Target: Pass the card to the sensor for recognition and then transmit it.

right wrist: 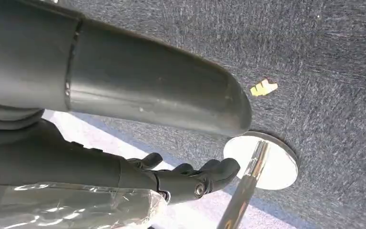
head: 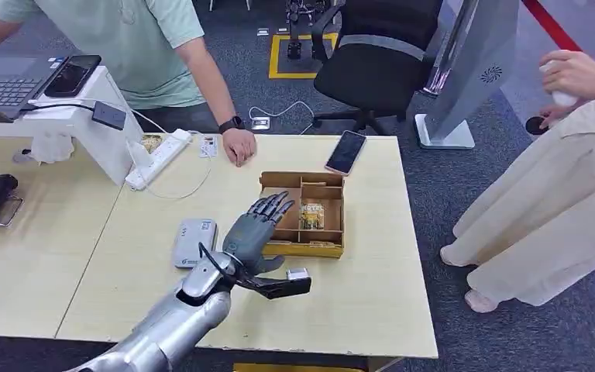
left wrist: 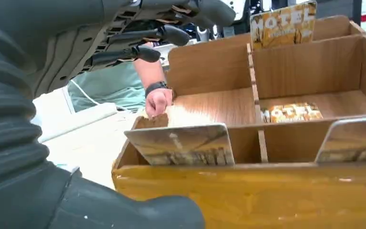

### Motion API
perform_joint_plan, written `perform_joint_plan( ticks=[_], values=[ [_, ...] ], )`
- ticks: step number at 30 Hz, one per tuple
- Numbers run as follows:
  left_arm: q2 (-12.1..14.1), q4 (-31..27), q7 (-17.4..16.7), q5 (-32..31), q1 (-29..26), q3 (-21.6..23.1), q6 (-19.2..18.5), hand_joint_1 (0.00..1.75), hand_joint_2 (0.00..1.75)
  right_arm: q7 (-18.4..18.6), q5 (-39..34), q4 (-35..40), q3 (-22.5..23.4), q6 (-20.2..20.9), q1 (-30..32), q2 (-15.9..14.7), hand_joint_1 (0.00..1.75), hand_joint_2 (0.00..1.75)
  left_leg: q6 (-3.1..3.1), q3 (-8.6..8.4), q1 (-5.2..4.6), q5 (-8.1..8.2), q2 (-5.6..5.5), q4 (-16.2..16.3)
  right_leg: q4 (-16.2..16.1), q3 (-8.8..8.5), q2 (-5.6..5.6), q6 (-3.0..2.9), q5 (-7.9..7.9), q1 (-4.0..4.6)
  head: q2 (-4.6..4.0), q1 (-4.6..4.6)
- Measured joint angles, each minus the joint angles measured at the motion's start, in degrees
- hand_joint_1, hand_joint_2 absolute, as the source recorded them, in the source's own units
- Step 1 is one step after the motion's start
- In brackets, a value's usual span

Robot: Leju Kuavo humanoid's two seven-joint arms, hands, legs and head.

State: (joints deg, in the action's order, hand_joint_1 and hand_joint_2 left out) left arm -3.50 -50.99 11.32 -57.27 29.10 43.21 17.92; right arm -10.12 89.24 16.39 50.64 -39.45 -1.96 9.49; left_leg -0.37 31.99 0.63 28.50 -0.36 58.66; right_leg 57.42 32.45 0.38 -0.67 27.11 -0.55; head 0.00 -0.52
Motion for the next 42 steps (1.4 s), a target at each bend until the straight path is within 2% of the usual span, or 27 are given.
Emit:
perform_joint_plan(
  ticks=[8, 9, 10, 17, 26, 37, 42],
  values=[
    [0.3, 0.0, 0.1, 0.0, 0.0, 0.0, 1.9, 0.00, 1.75, -0.1, 0.0, 0.0, 0.0, 0.0, 0.0, 0.0, 0.00, 0.00, 0.00, 0.00, 0.00, 0.00, 0.00, 0.0, 0.0, 0.00, 0.00, 0.00, 0.00, 0.00, 0.00, -0.02],
    [0.3, 0.0, 0.1, 0.0, 0.0, 0.0, 2.0, 0.65, 1.75, -0.2, 0.0, 0.0, 0.0, 0.0, 0.0, 0.0, 0.00, 0.00, 0.00, 0.00, 0.00, 0.00, 0.00, 0.0, 0.0, 0.00, 0.00, 0.00, 0.00, 0.00, 0.00, -0.02],
    [0.4, 0.0, 0.1, 0.0, 0.0, 0.0, 2.0, 1.75, 1.75, -0.2, 0.0, 0.0, 0.0, 0.0, 0.0, 0.0, 0.00, 0.00, 0.00, 0.00, 0.00, 0.00, 0.00, 0.0, 0.0, 0.00, 0.00, 0.00, 0.00, 0.00, 0.00, -0.02],
    [0.5, 0.0, 0.7, -0.3, 0.0, 0.0, 4.6, 1.75, 1.75, -0.3, 0.0, 0.0, 0.0, 0.0, 0.0, 0.0, 0.00, 0.00, 0.00, 0.00, 0.00, 0.00, 0.00, 0.0, 0.0, 0.00, 0.00, 0.00, 0.00, 0.00, 0.00, -0.02],
    [0.5, 0.1, 1.0, -0.3, 0.0, 0.3, 1.4, 1.75, 1.75, -0.4, -0.1, 0.0, 0.0, 0.0, 0.0, 0.0, 0.00, 0.00, 0.00, 0.00, 0.00, 0.00, 0.00, 0.0, 0.0, 0.00, 0.00, 0.00, 0.00, 0.00, 0.00, -0.02],
    [0.5, 0.1, 1.9, 0.2, 0.0, 1.4, -0.2, 1.75, 1.75, -0.5, -0.5, 0.1, 0.0, 0.0, -0.1, 0.0, 0.00, 0.00, 0.00, 0.00, 0.00, 0.00, 0.00, 0.0, 0.0, 0.00, 0.00, 0.00, 0.00, 0.00, 0.00, -0.04],
    [0.5, 0.2, 1.9, 0.2, 0.0, 2.0, 0.2, 1.75, 1.75, -0.5, -0.8, 0.3, 0.0, 0.0, -0.1, -0.1, 0.00, 0.00, 0.00, 0.00, 0.00, 0.00, 0.00, 0.0, 0.0, 0.00, 0.00, 0.00, 0.00, 0.00, 0.00, -0.02]
  ],
)
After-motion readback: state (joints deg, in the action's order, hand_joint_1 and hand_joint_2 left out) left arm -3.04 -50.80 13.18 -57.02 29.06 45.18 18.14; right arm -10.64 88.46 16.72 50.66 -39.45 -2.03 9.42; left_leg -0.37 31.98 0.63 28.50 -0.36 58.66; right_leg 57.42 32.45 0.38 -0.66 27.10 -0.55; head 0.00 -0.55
